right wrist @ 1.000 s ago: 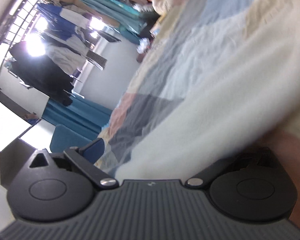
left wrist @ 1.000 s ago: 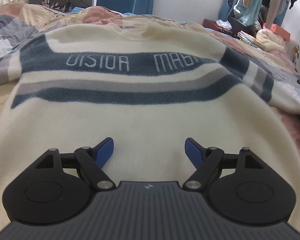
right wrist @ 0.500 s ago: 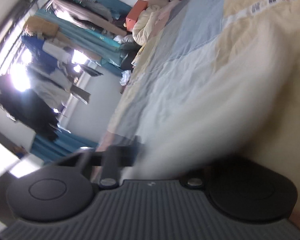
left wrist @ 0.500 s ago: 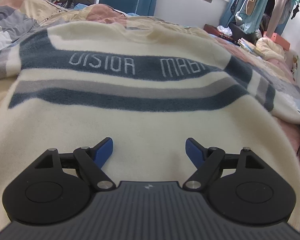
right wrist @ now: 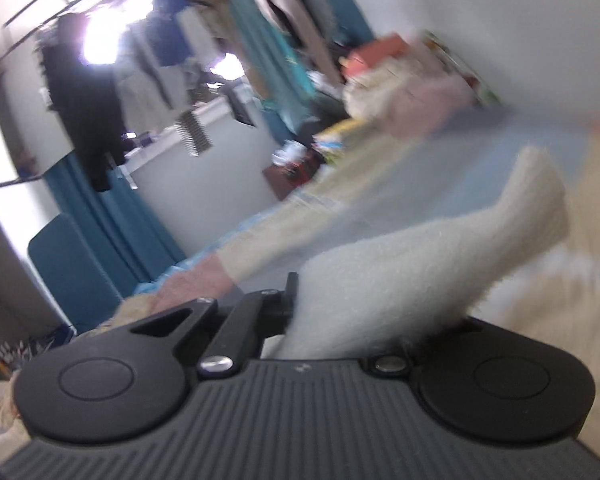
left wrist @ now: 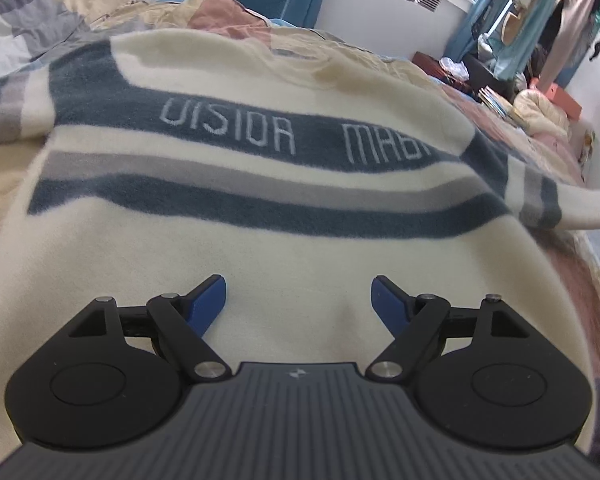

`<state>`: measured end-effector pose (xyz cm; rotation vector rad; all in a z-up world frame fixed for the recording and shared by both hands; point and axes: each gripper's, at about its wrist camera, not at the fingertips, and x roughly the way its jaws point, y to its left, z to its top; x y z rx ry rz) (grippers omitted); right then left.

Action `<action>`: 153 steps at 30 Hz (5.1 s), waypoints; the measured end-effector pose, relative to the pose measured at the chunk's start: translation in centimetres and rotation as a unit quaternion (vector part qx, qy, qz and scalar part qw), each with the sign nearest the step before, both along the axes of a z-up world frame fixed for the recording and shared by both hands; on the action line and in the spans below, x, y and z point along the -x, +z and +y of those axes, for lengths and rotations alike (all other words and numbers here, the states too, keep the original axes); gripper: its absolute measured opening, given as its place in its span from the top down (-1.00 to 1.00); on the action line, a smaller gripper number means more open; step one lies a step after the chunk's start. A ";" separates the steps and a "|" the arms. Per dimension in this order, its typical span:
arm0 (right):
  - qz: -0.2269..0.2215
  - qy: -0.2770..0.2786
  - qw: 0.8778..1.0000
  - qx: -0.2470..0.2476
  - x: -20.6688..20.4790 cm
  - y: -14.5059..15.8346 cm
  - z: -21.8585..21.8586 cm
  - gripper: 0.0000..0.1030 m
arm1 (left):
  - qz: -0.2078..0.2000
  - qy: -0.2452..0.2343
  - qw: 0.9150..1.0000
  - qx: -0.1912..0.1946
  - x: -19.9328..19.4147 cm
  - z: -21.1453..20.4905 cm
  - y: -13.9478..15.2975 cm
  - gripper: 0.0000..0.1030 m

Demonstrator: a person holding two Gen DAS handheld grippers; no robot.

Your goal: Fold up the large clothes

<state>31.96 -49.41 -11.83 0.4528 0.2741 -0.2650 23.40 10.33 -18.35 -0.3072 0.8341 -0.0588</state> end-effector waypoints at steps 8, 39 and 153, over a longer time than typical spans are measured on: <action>-0.055 0.097 0.987 0.118 -0.3 11.3 12.0 0.79 | 0.000 0.021 1.000 0.017 0.5 2.5 1.0 -0.62; 0.027 0.465 0.838 0.286 13.0 -2.3 45.8 0.77 | -0.033 0.104 0.993 0.047 2.0 10.0 2.3 -0.62; 0.197 0.315 0.925 0.084 9.2 -7.1 44.4 -0.11 | -0.079 0.486 0.864 0.104 2.2 49.0 4.5 0.81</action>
